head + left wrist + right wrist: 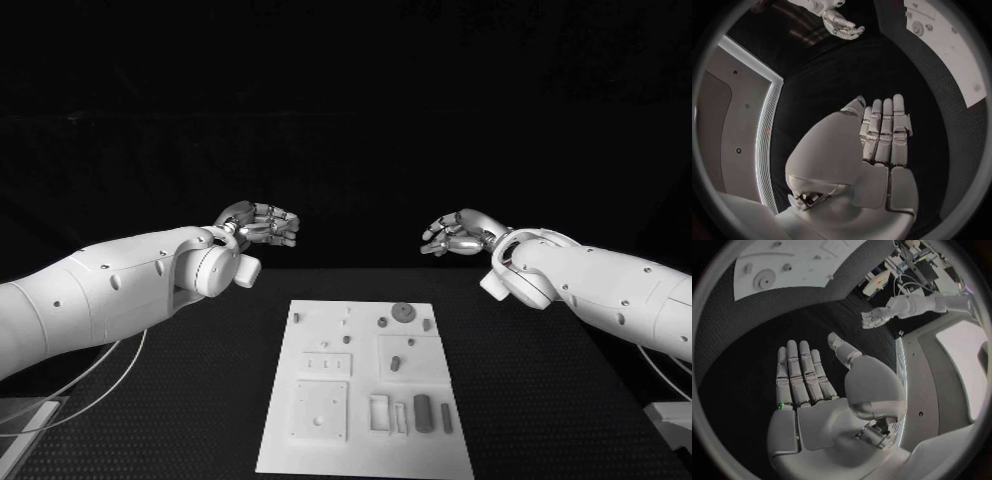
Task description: Assemble the parts on the task board
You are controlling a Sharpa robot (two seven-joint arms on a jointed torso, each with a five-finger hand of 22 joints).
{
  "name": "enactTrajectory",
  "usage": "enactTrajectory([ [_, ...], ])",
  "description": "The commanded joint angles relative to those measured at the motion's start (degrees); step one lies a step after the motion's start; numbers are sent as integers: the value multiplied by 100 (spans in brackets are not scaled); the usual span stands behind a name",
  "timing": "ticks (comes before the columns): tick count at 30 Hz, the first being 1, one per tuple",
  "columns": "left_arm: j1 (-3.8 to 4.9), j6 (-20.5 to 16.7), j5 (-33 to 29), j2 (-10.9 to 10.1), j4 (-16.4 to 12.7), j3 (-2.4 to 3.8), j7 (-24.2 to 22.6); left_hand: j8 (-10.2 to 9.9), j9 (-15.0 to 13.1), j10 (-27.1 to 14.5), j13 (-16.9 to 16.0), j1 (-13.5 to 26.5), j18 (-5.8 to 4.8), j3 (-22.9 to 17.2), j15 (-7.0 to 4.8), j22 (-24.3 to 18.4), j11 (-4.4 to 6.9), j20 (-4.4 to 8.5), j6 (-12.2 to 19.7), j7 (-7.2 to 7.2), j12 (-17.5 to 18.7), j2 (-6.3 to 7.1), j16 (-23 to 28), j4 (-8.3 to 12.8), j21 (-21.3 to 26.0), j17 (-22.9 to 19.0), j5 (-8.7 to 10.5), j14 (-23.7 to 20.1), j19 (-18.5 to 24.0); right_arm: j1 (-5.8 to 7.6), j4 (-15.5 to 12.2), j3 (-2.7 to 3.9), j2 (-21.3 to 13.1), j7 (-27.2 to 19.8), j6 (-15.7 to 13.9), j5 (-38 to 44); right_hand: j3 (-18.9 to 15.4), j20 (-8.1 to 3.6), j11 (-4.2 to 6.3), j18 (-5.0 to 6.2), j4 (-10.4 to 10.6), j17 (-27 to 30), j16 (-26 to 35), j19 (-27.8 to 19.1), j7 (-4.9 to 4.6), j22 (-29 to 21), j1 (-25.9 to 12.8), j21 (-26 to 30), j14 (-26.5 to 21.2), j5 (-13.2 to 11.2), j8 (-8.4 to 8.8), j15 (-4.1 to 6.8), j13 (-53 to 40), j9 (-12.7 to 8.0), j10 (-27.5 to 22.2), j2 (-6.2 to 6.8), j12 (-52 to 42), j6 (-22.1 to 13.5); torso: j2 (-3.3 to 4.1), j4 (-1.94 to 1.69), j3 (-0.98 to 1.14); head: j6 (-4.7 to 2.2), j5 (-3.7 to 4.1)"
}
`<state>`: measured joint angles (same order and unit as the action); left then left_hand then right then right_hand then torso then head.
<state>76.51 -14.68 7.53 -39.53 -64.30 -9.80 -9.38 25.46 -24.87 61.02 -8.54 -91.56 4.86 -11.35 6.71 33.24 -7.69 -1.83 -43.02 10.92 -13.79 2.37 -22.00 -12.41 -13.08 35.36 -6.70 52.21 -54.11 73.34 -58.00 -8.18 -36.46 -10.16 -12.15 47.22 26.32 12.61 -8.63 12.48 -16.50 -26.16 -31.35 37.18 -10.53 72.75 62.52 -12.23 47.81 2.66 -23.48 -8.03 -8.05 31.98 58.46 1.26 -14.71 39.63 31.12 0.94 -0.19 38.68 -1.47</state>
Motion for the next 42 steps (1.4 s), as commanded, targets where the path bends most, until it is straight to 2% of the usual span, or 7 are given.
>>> enactTrajectory([
  [1, 21, 245, 275, -79, -207, 13, -47, -58, 22, 62, -9, 97, -19, 42, 5, 0, 5, 25, -65, -2, 59, 169, -16, -128, -37, 40, 306, 66, -92, 2, -64, 4, 10, 192, 126, 1733, 158, -202, 277, 252, -40, -294, -481, 1269, 86, -27, 328, -396, 1253, 13, -214, 535, -124, 107, 747, 143, -180, 682, 50, 5, 14, -4, 14],
  [5, 81, 246, 277, -246, -573, 19, -50, -101, 44, 89, -10, 198, -55, 138, 10, 1, 2, 59, -89, 3, 120, 332, 27, -330, -24, 83, 366, 89, -122, 2, -184, 5, -10, 267, 132, 2279, 122, -544, 362, 252, -37, -567, -906, 2101, 159, 26, 372, -754, 1992, 12, -224, 875, -147, 151, 940, 190, -160, 842, 122, -1, 30, -13, 9],
  [9, 102, 251, 245, -446, -1036, 24, -109, -132, 54, 86, -8, 253, -66, 244, 18, 11, -10, 67, -79, 19, 167, 395, 47, -404, -24, 117, 375, 110, -140, 1, -228, 5, 39, 373, 219, 2830, 55, -747, 440, 252, -40, -810, -1198, 2547, 136, 56, 341, -928, 2319, 6, -73, 987, -158, 113, 1099, 241, -95, 813, 247, -26, 45, -57, 27],
  [21, 178, 307, 245, -676, -1554, 30, -118, -231, 78, 25, 3, 289, -74, 628, 61, 6, -58, 31, 21, 59, 309, 380, 176, -416, 50, 175, 377, 38, -71, -2, -497, 7, 85, 833, 126, 3762, -61, -1048, 585, 252, -28, -1383, -1912, 3139, 130, 328, 227, -1343, 2618, 15, 419, 1161, -432, -202, 1682, 429, -235, 584, 599, -175, 64, -112, 112],
  [28, 180, 328, 245, -681, -1607, 31, -109, -242, 78, 35, -4, 308, -63, 684, 58, 16, -59, 31, 24, 79, 326, 348, 180, -422, 44, 204, 377, 67, -97, -65, -583, 7, 129, 995, 137, 3991, -210, -1287, 810, 252, -34, -2176, -3004, 3567, 350, 387, 314, -1899, 2850, 2, 444, 1434, -1482, -225, 2361, 464, -1271, 807, 789, -238, 73, -127, 116],
  [30, 180, 329, 245, -672, -1600, 31, -106, -243, 78, 36, -5, 309, -61, 689, 57, 17, -59, 32, 24, 80, 328, 345, 180, -422, 43, 207, 377, 70, -100, -81, -587, 7, 140, 1001, 137, 4000, -304, -1377, 885, 250, -31, -2630, -3668, 3739, 420, 382, 316, -2150, 3024, 40, 465, 1460, -2082, -229, 2543, 459, -1968, 832, 815, -244, 68, -117, 129],
  [42, 179, 313, 238, -682, -1632, 33, -107, -274, 83, 36, -14, 372, -58, 753, 53, 27, -63, 34, 66, 100, 353, 327, 197, -429, 44, 242, 377, 87, -117, -253, -404, 9, 329, 1116, -41, 4097, -235, -1525, 732, 252, -20, -3851, -4724, 3510, 274, 380, 218, -3103, 2842, 6, 634, 1299, -5112, -288, 1039, 410, -4864, 912, 1101, -283, 68, -161, 168],
])
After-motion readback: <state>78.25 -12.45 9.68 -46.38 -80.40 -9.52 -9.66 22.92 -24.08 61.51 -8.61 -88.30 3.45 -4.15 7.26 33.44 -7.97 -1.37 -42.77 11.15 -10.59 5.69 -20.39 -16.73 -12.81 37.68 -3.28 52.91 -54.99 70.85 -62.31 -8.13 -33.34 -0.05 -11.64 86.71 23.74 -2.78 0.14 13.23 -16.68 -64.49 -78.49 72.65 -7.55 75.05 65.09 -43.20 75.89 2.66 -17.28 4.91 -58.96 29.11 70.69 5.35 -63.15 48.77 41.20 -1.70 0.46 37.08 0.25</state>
